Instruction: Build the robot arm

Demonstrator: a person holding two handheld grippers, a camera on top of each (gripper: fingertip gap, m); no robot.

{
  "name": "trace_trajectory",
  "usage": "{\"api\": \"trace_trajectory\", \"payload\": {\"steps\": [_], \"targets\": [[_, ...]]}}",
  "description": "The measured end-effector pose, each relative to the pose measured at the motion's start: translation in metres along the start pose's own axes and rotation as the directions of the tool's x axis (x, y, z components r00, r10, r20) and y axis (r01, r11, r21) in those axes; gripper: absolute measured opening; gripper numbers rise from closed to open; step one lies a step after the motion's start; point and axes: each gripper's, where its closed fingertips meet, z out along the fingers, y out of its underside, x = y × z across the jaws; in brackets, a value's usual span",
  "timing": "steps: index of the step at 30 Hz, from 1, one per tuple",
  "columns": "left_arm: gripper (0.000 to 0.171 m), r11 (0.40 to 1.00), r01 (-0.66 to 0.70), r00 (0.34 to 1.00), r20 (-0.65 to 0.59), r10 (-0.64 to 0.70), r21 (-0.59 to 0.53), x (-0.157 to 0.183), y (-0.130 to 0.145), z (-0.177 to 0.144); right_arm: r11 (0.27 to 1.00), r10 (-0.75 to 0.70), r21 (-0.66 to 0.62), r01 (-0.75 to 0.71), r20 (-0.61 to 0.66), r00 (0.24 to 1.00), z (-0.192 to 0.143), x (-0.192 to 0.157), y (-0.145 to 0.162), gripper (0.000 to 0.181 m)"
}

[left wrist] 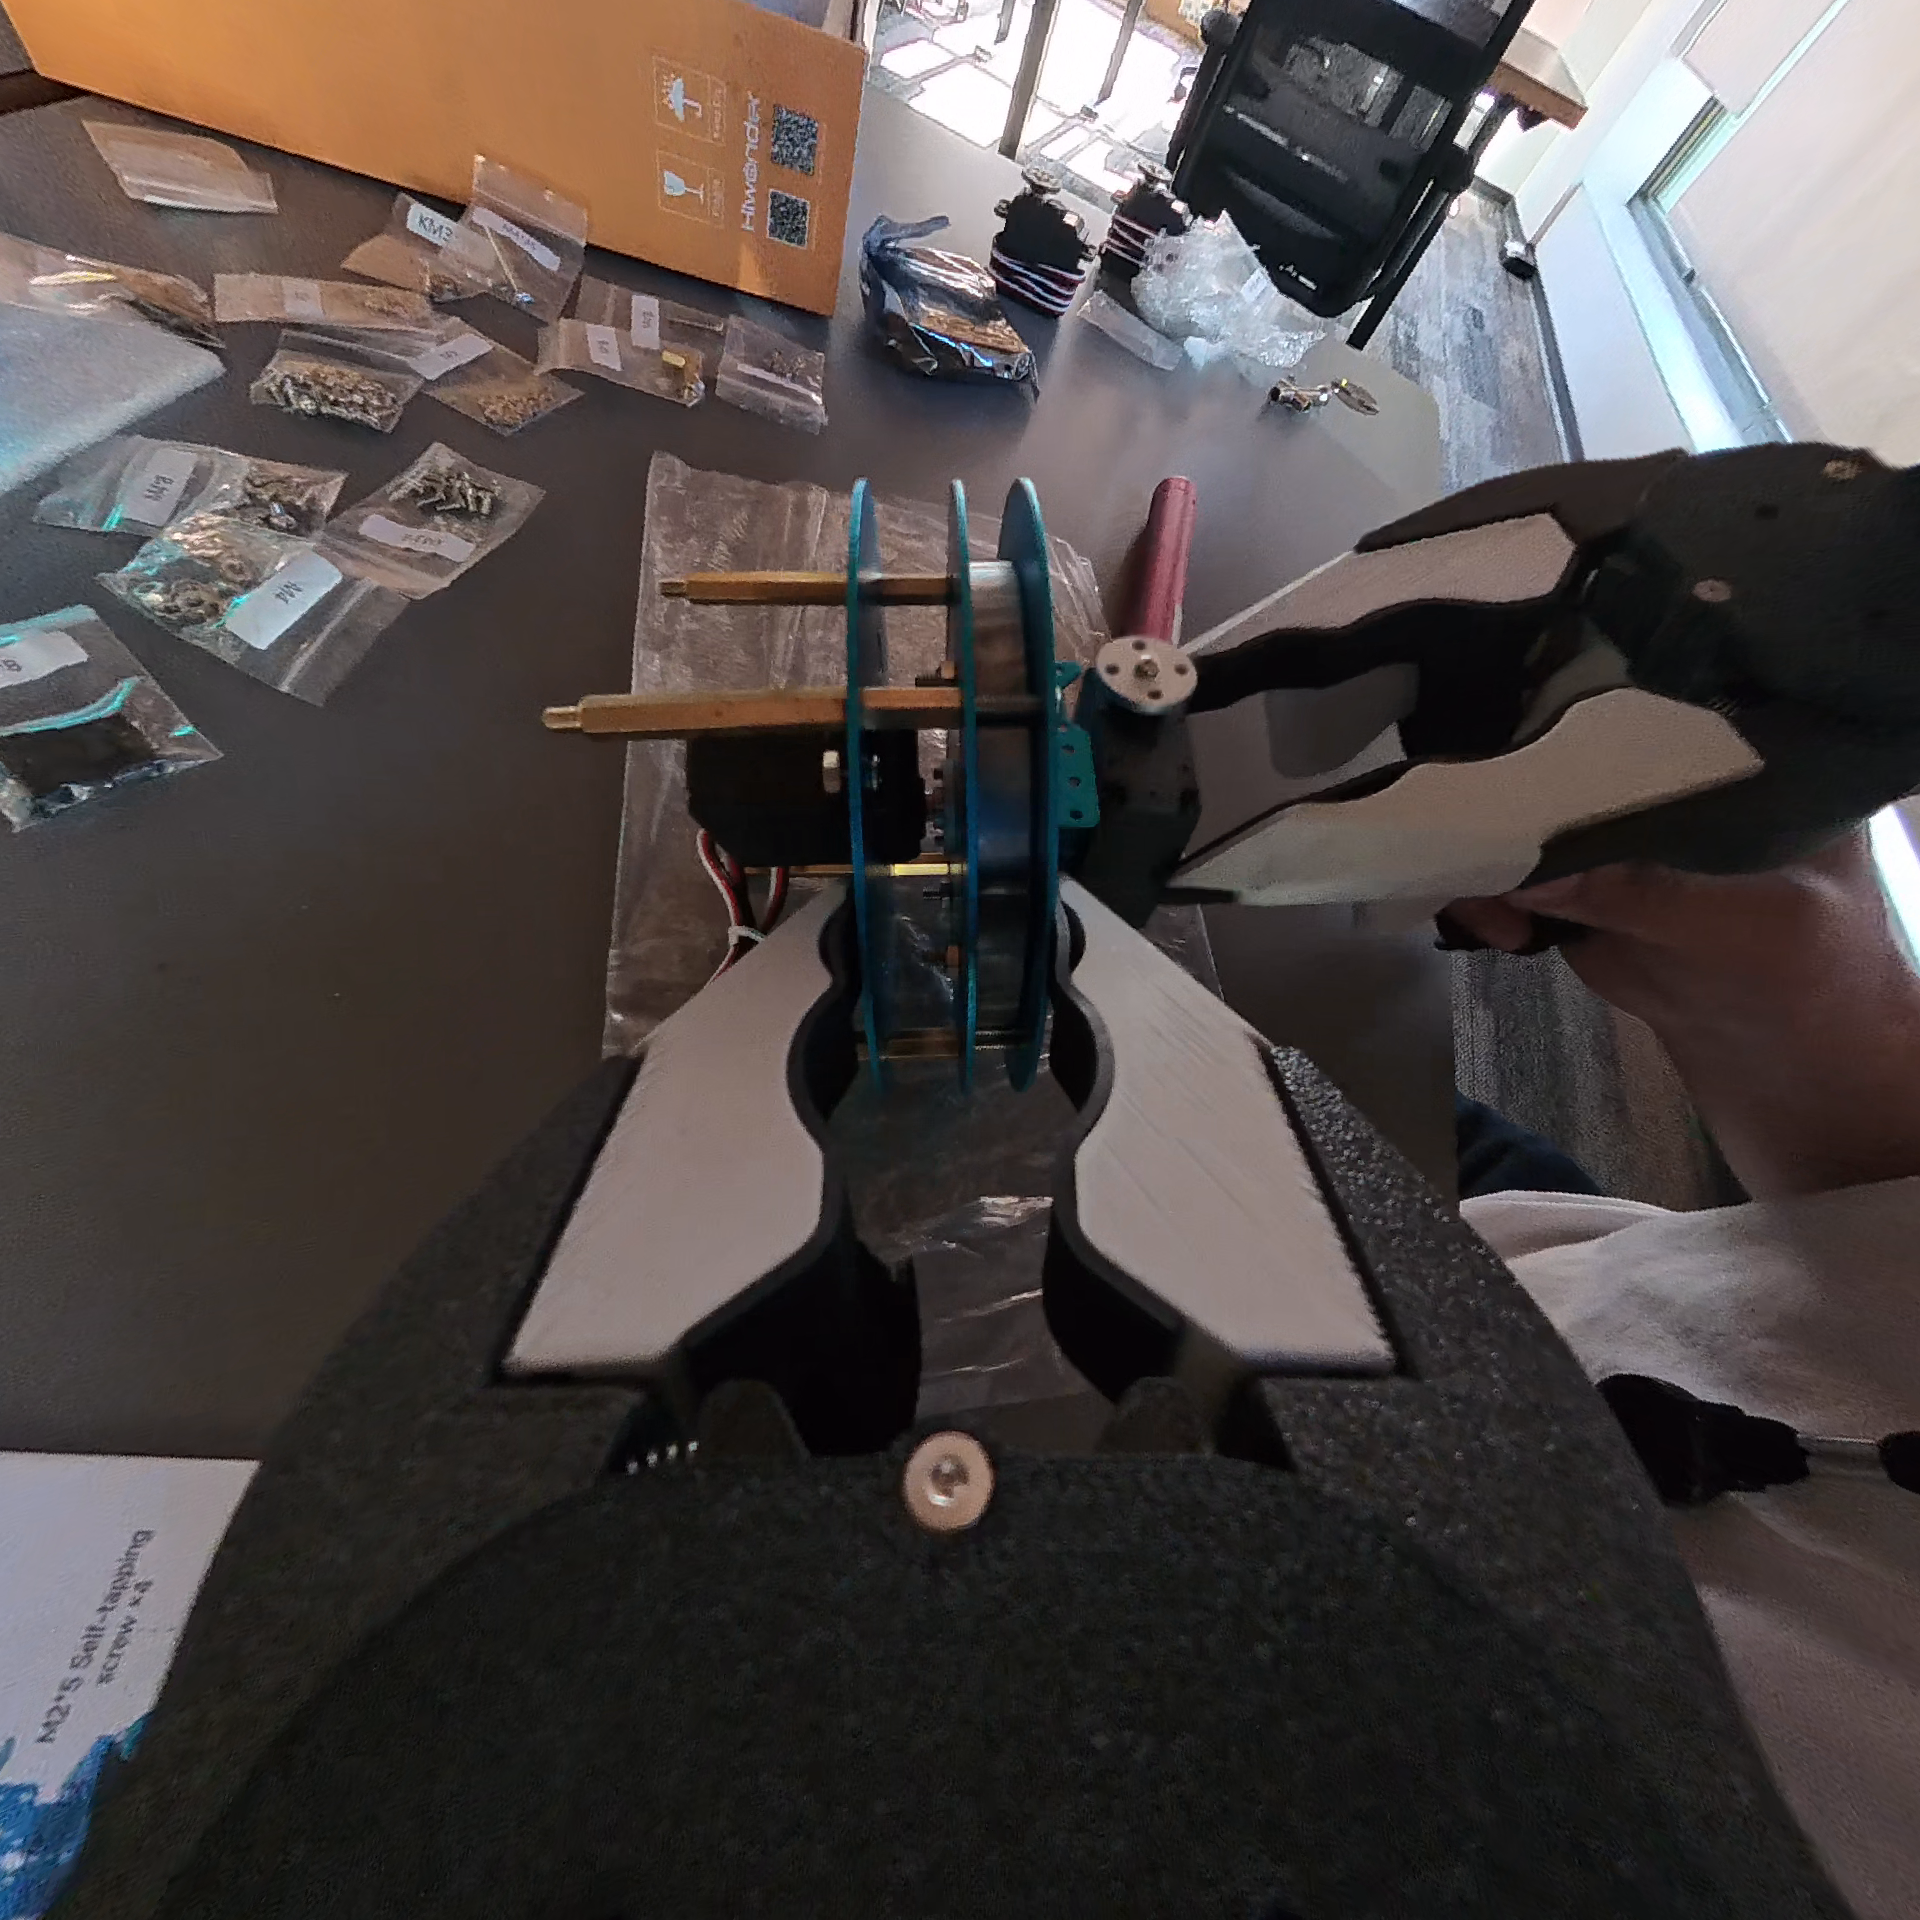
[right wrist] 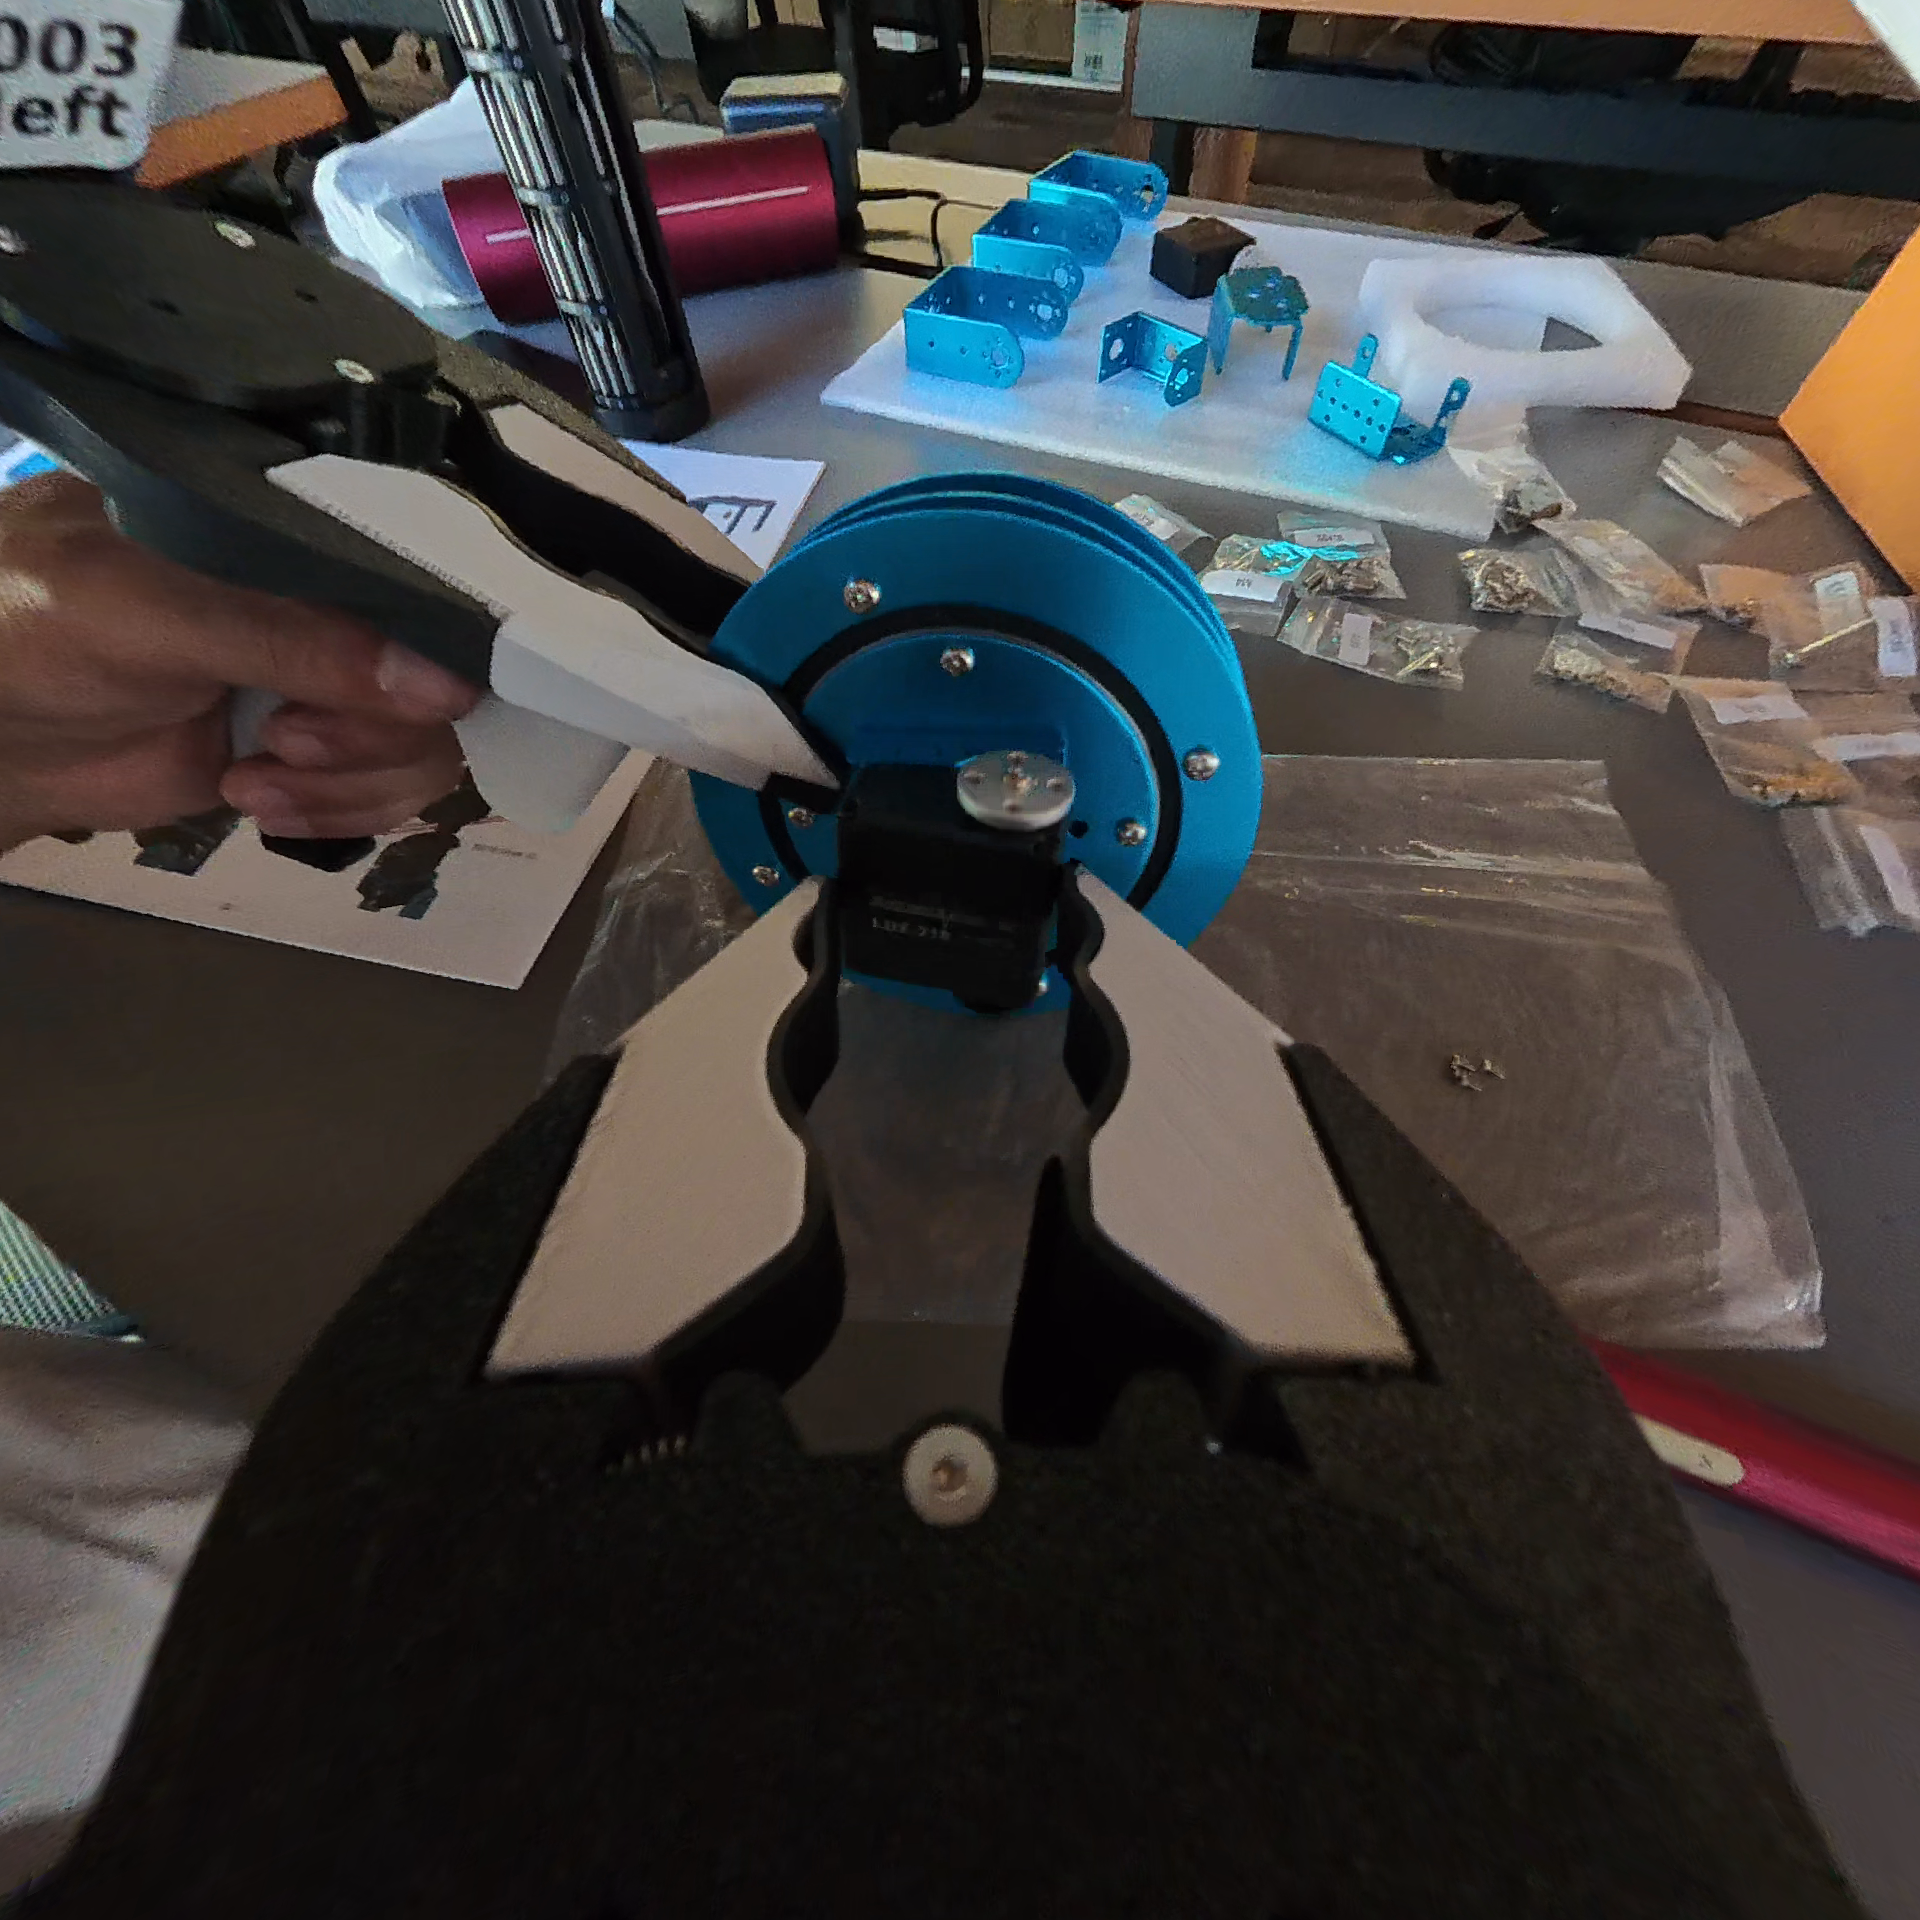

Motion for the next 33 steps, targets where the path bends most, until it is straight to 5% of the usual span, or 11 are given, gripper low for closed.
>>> {"api": "trace_trajectory", "payload": {"steps": [14, 33], "targets": [[0.032, 0.999, 0.046, 0.998, -0.036, -0.046, 0.002, -0.005, 0.005, -0.001, 0.971, -0.233, -0.06, 0.231, -0.014, 0.972, 0.009, 0.0, -0.004, 0.04], [0.032, 0.999, 0.033, 0.999, -0.019, -0.033, -0.004, -0.005, 0.006, 0.0, 0.956, -0.286, -0.042, 0.289, 0.067, 0.956, 0.013, 0.0, -0.003, 0.041]]}}
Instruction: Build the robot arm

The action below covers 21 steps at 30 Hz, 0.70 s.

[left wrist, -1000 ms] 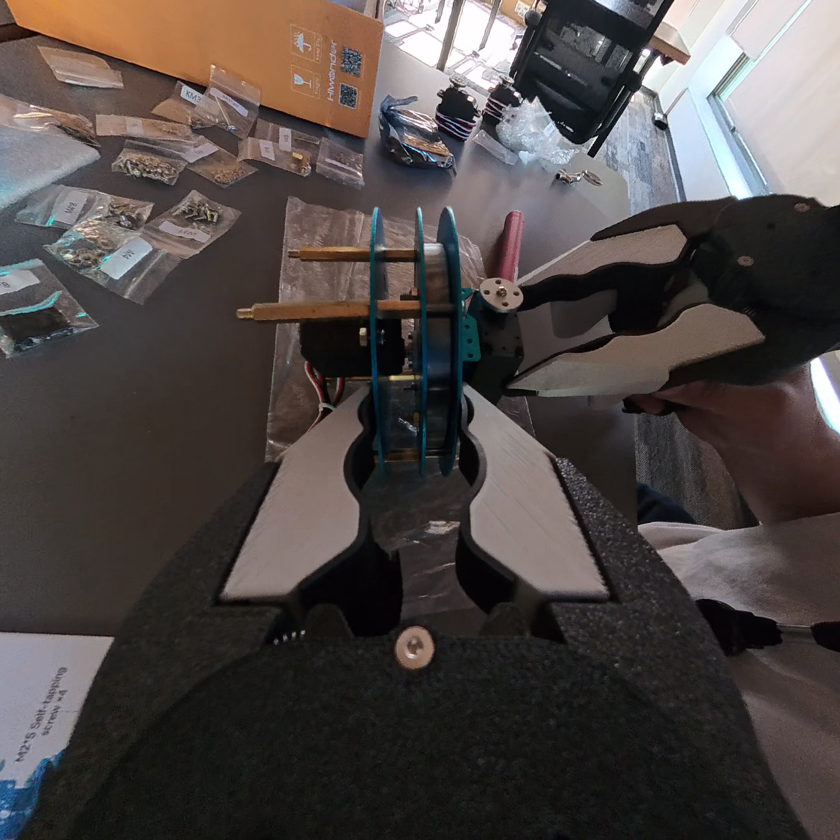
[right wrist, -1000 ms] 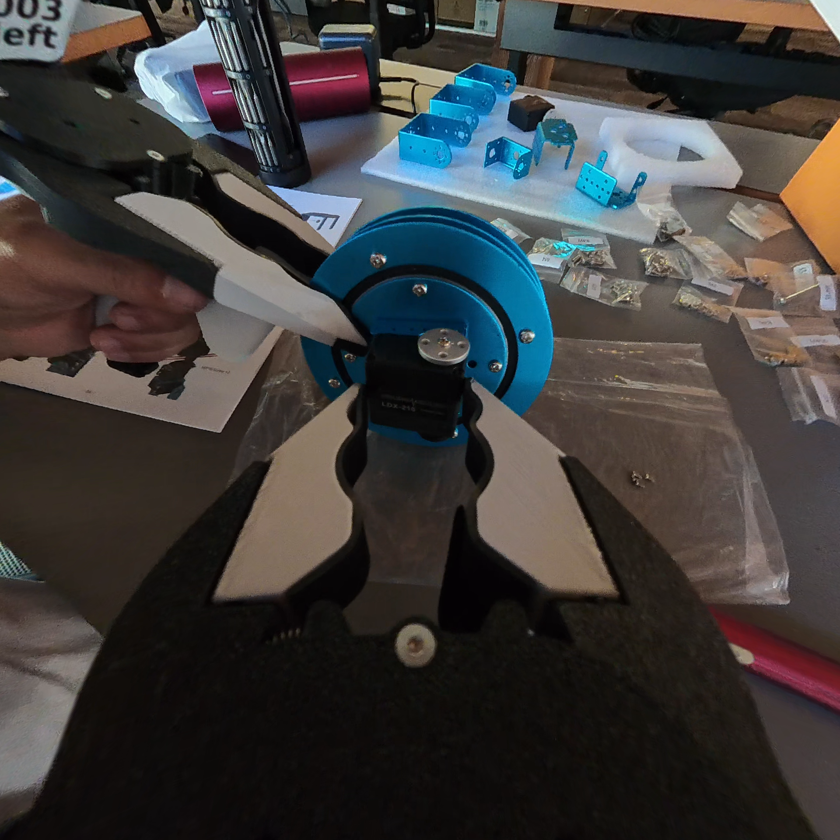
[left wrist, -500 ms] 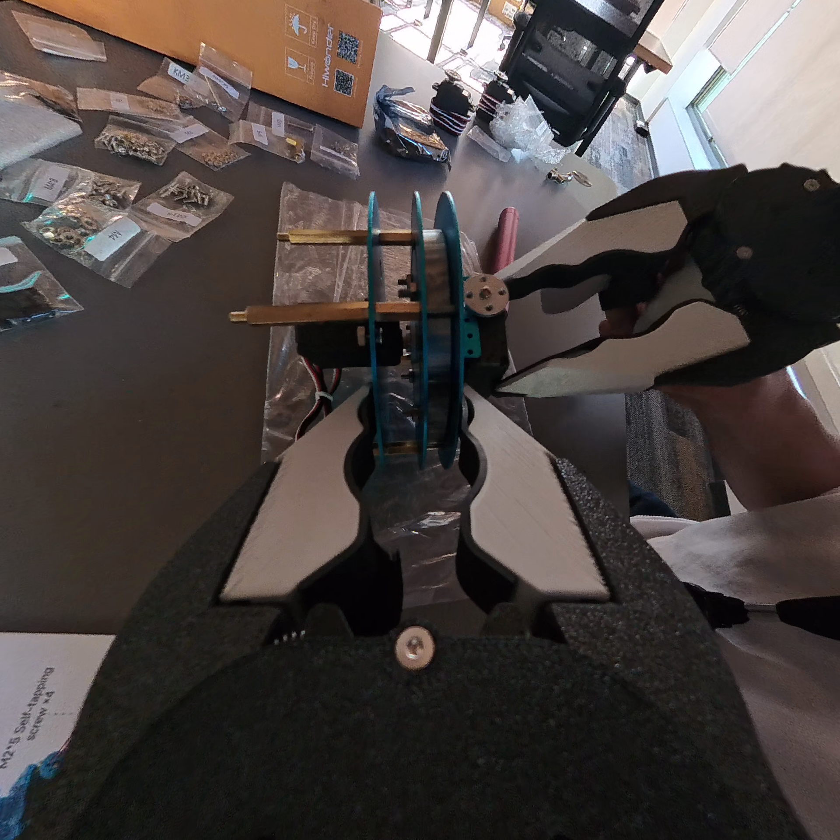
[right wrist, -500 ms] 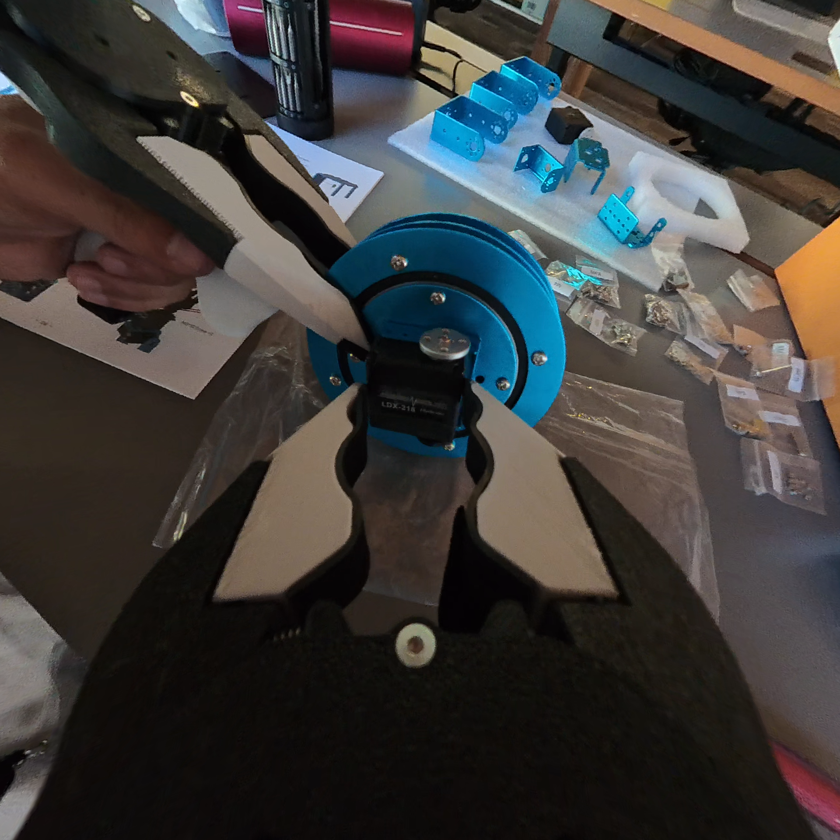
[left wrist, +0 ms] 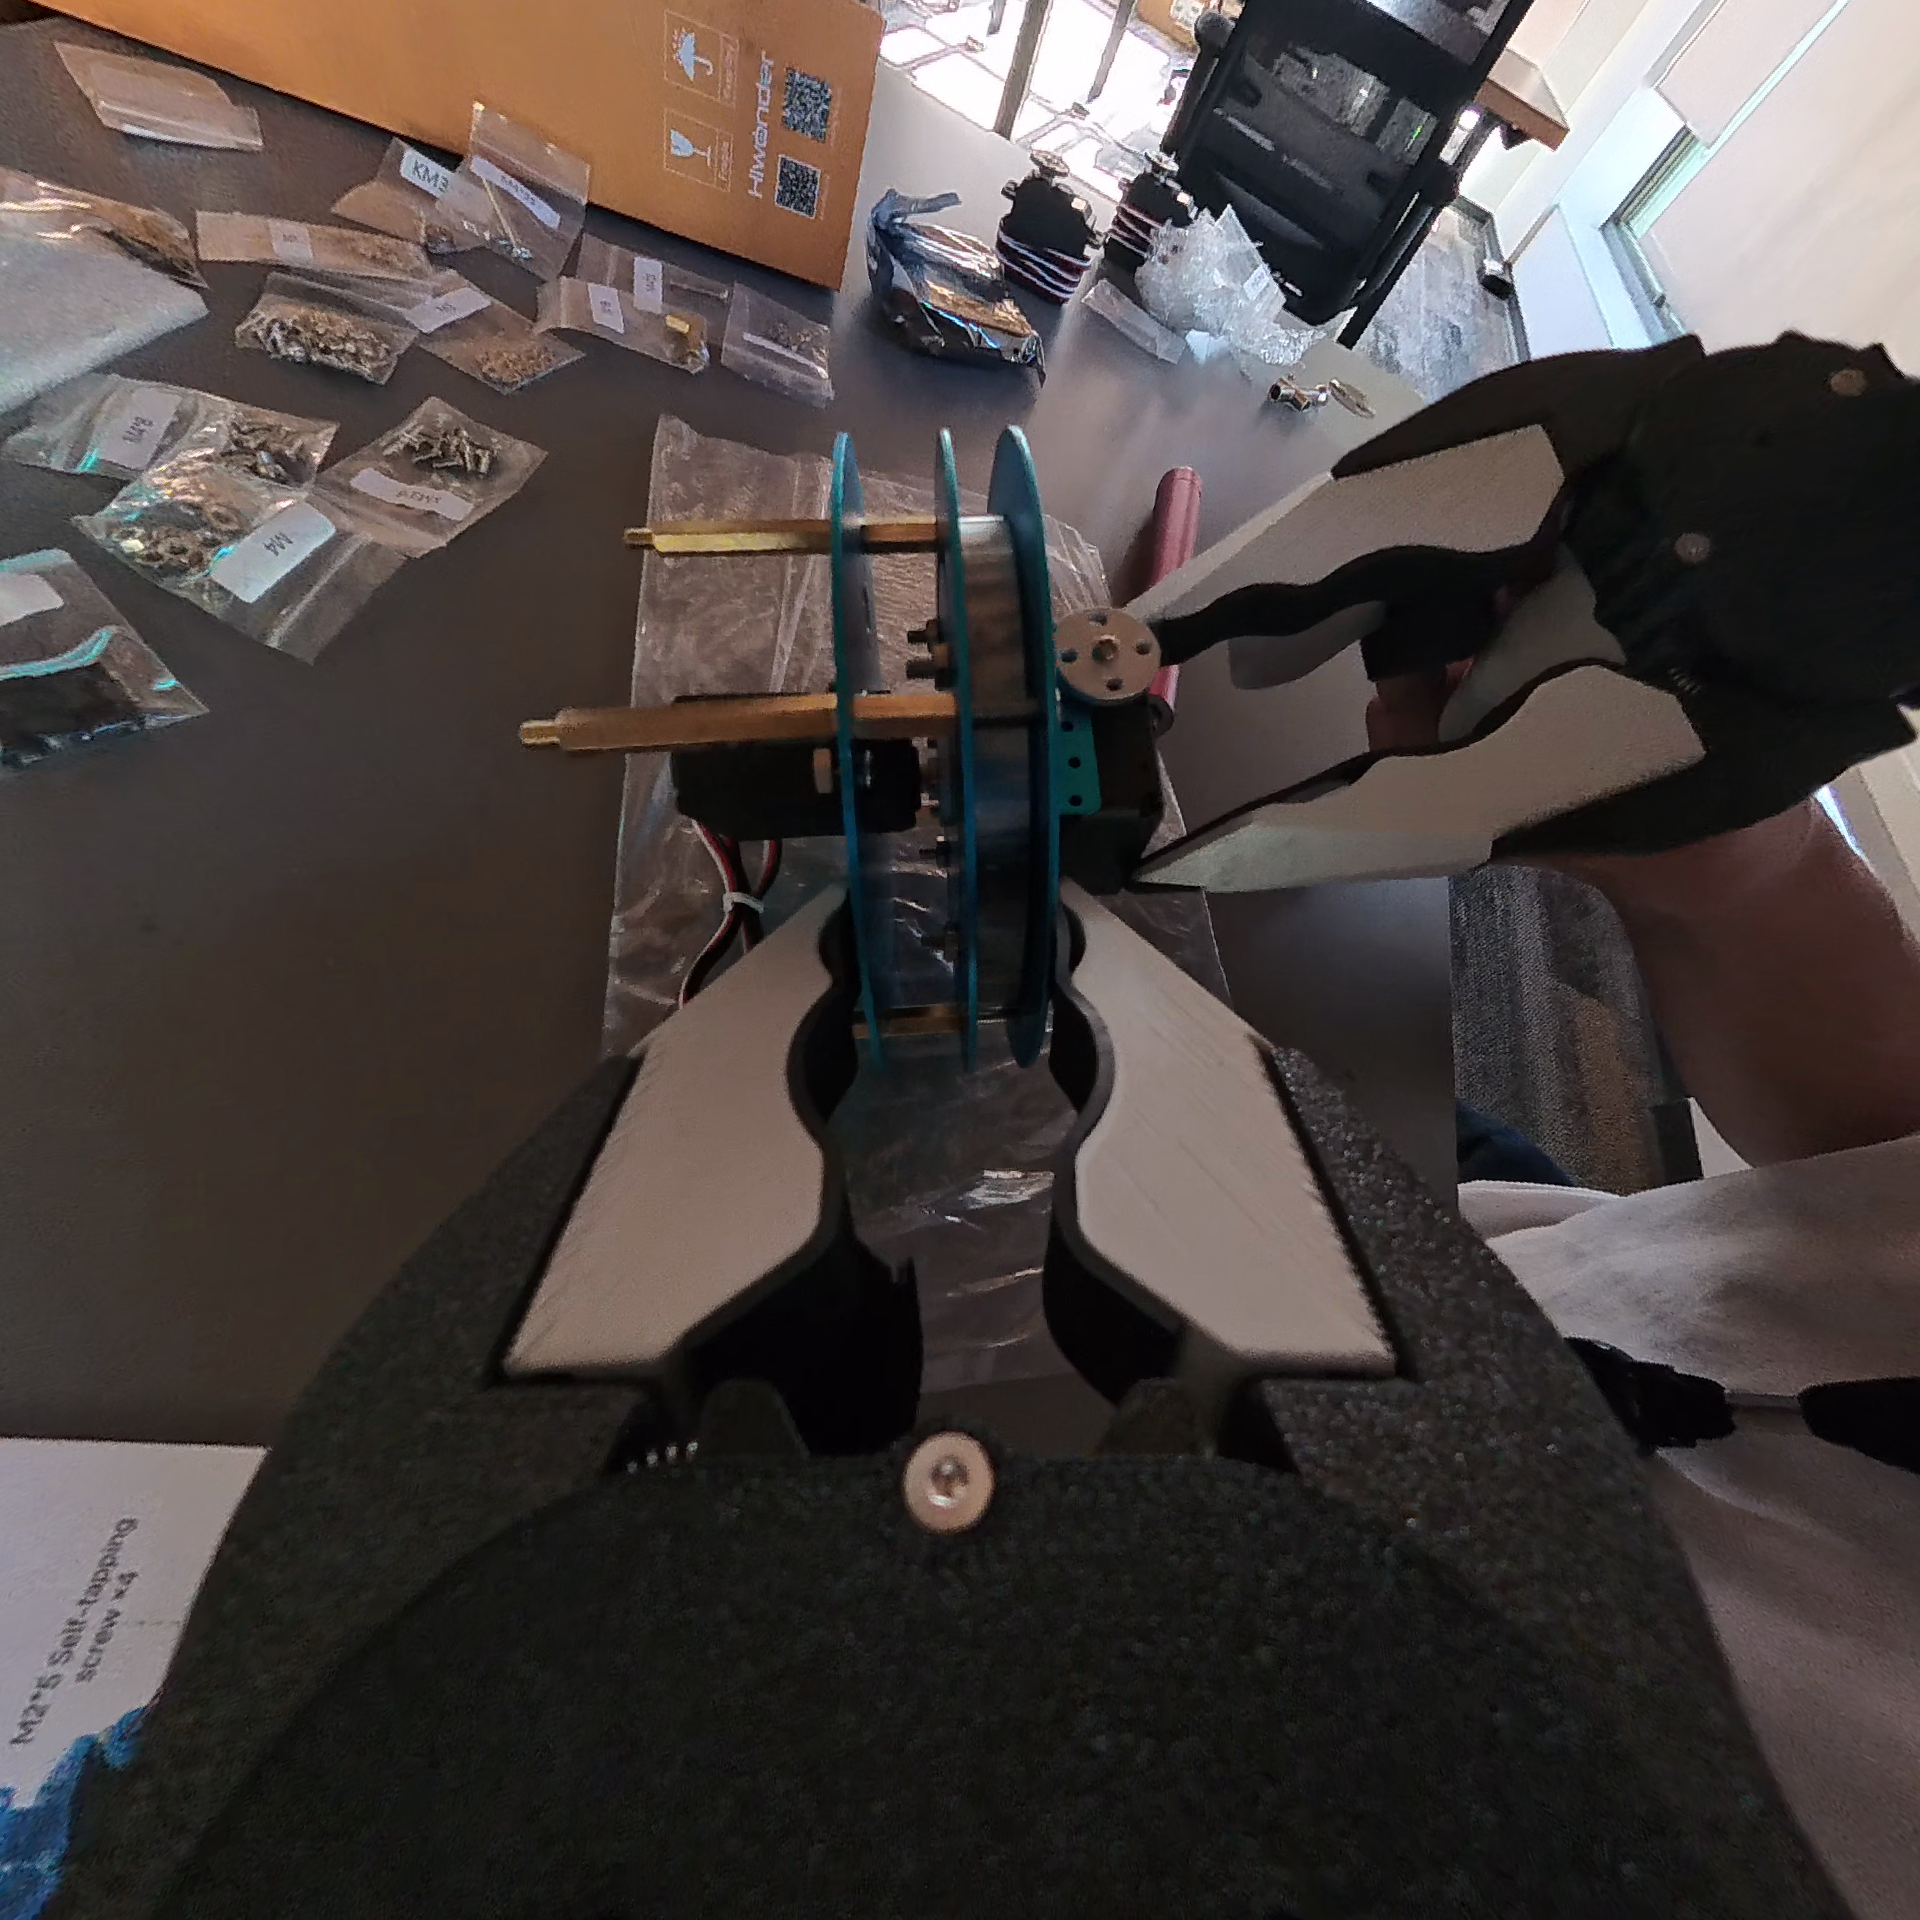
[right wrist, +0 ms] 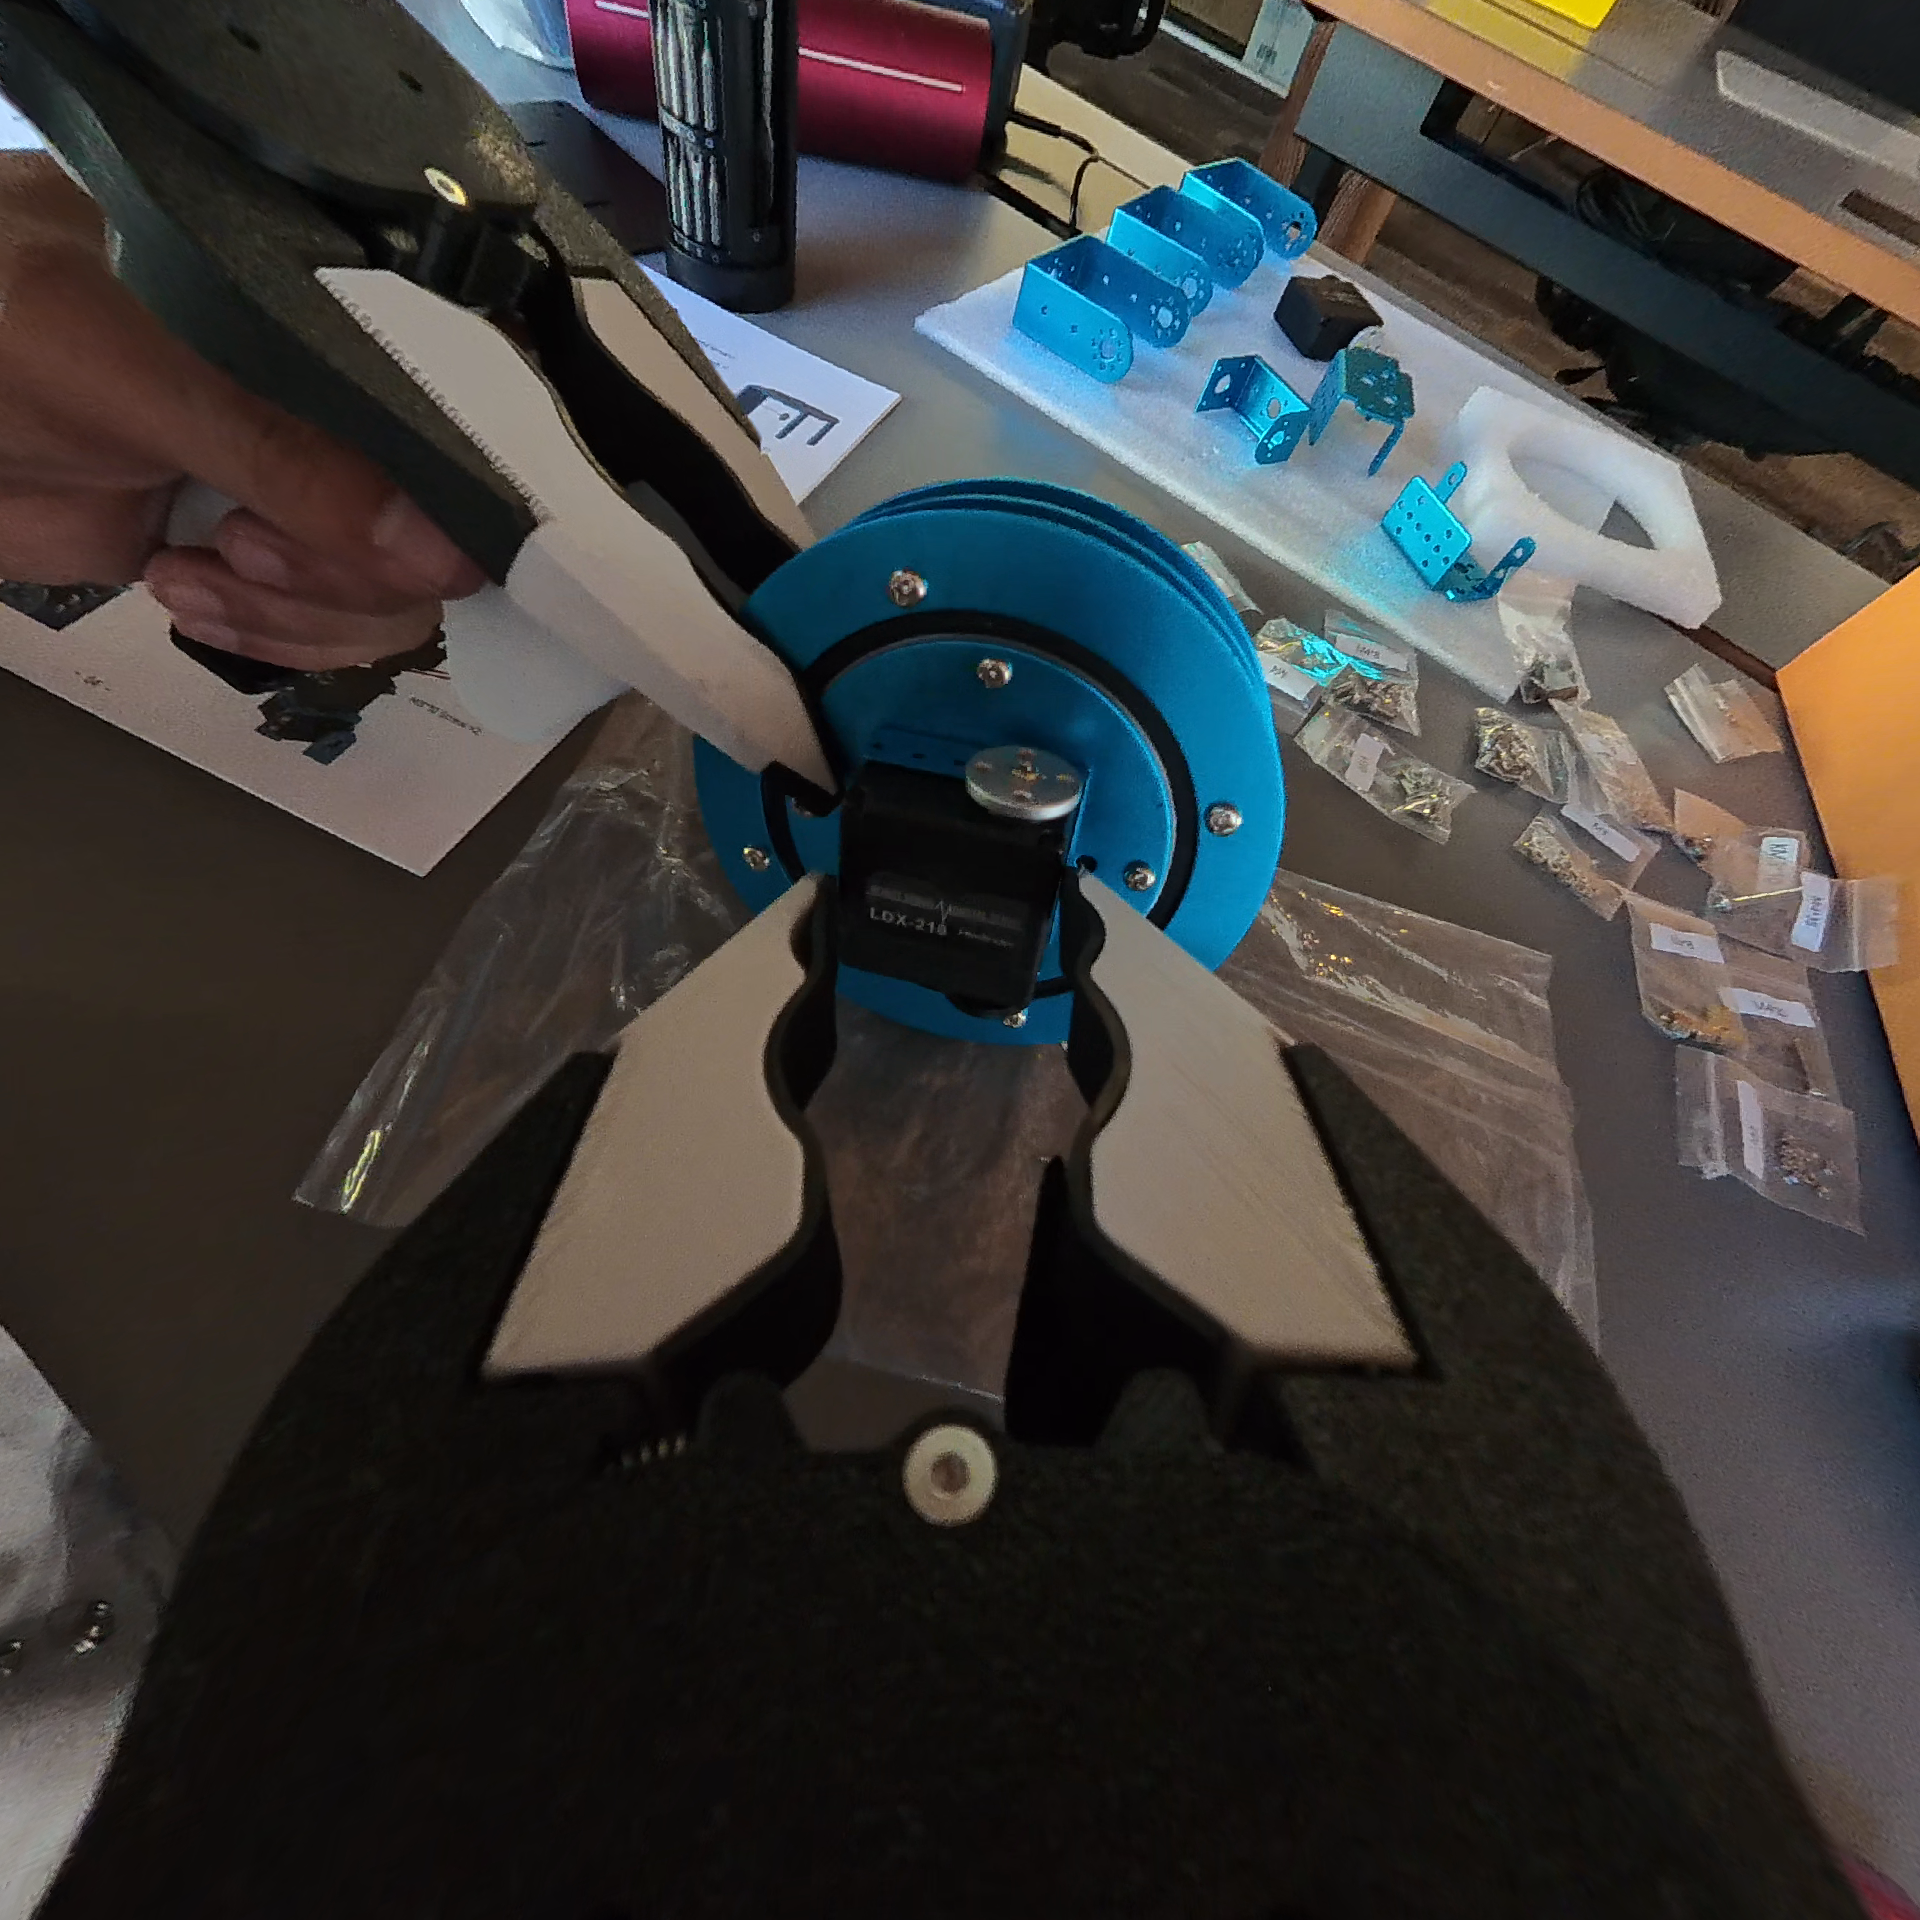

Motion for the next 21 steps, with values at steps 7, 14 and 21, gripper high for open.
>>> {"api": "trace_trajectory", "payload": {"steps": [7, 14, 21], "targets": [[0.033, 1.0, -0.008, 1.0, 0.004, 0.008, -0.001, 0.0004, 0.0003, -0.0002, 1.0, 0.026, -0.002, -0.026, 0.004, 1.0, -0.0011, -0.001, 0.0051, 0.039], [0.033, 1.0, 0.009, 1.0, 0.002, -0.009, -0.001, -0.0006, 0.0006, -0.0005, 0.999, 0.001, 0.053, -0.001, -0.005, 1.0, 0.001, -0.0002, 0.003, 0.039], [0.032, 1.0, 0.01, 1.0, 0.01, -0.01, 0.0, -0.0007, -0.0003, 0.0, 0.997, 0.073, 0.03, -0.074, 0.045, 0.996, 0.0005, 0.0011, 0.0047, 0.04]]}}
